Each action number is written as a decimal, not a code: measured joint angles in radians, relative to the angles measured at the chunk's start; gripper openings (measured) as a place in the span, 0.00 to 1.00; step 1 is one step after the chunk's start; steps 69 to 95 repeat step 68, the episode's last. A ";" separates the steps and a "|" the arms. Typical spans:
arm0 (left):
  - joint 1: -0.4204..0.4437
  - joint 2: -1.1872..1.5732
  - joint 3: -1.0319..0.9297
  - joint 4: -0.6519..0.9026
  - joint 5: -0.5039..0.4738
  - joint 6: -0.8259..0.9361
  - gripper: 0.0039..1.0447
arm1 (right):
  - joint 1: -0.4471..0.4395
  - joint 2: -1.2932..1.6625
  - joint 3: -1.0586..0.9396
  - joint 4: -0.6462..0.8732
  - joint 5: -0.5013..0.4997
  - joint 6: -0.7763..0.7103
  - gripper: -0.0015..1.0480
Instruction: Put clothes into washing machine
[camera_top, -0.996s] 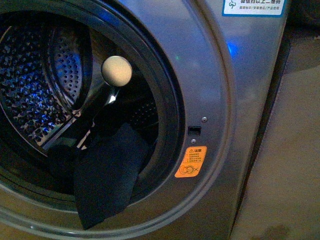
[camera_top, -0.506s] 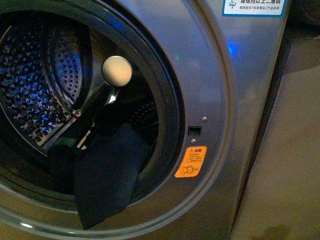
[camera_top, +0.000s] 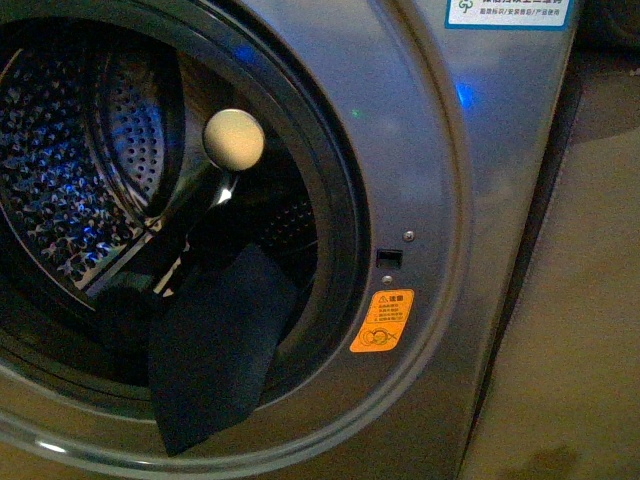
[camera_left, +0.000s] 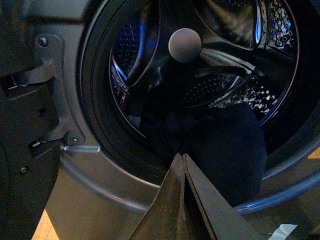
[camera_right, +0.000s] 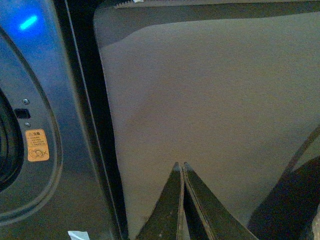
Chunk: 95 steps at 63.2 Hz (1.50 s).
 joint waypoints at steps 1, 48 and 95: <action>0.000 -0.005 0.000 -0.005 0.000 0.000 0.03 | 0.000 0.000 0.000 0.000 0.000 0.000 0.02; 0.000 -0.200 0.000 -0.207 0.000 0.000 0.03 | 0.000 0.000 0.000 0.000 0.000 -0.001 0.74; 0.000 -0.200 0.000 -0.207 0.000 0.000 0.60 | 0.000 0.000 0.000 0.000 0.000 0.000 0.93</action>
